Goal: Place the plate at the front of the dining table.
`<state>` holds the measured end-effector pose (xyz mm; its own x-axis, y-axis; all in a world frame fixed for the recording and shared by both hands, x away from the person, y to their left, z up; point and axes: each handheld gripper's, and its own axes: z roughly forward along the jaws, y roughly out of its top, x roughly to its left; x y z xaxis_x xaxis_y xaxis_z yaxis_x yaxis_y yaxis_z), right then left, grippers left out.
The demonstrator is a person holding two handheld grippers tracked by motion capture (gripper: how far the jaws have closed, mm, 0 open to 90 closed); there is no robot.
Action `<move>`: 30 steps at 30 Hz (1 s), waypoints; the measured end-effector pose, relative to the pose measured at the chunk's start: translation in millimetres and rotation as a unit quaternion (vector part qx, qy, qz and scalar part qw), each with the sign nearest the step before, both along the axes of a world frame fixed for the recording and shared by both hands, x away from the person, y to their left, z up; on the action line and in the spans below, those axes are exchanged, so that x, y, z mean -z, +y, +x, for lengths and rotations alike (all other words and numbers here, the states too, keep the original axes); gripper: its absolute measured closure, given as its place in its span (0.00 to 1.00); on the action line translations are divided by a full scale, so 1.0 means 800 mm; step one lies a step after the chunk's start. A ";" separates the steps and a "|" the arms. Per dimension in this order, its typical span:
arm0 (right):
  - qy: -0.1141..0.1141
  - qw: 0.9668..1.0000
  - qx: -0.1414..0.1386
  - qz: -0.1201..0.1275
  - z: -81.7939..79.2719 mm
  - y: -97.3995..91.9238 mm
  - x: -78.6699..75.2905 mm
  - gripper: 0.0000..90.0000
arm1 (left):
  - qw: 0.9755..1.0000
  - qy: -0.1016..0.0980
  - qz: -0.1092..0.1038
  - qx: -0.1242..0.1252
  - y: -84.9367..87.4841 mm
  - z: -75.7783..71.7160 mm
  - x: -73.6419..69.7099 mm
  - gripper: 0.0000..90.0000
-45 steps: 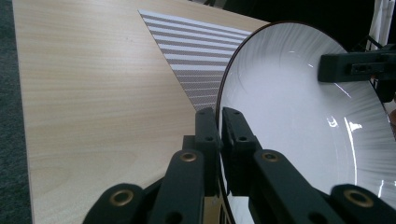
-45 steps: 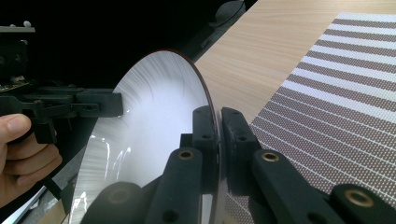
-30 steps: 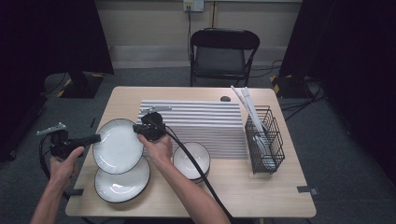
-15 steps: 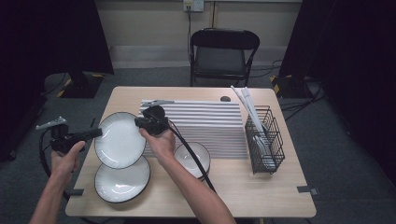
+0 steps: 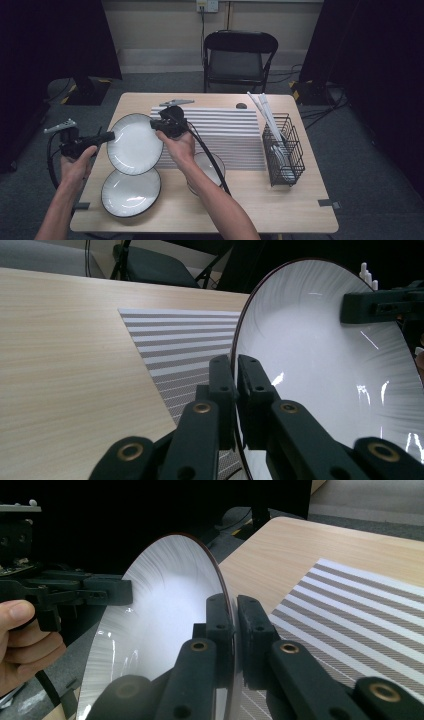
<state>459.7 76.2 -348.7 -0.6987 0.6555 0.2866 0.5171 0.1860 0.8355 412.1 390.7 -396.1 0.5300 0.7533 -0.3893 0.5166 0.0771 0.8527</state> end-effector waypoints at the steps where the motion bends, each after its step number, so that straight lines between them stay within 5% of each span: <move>1: 0.000 1.000 0.000 0.001 0.000 -0.002 -0.001 0.94 | 1.000 -0.002 0.002 0.000 -0.003 0.001 -0.002 0.96; 19: -0.006 1.000 0.003 0.024 0.012 -0.053 -0.010 0.94 | 1.000 -0.011 0.007 0.015 -0.044 0.018 -0.021 0.96; 30: -0.012 1.000 0.005 0.017 0.022 -0.082 -0.009 0.94 | 1.000 -0.011 0.014 0.026 -0.074 0.033 -0.022 0.96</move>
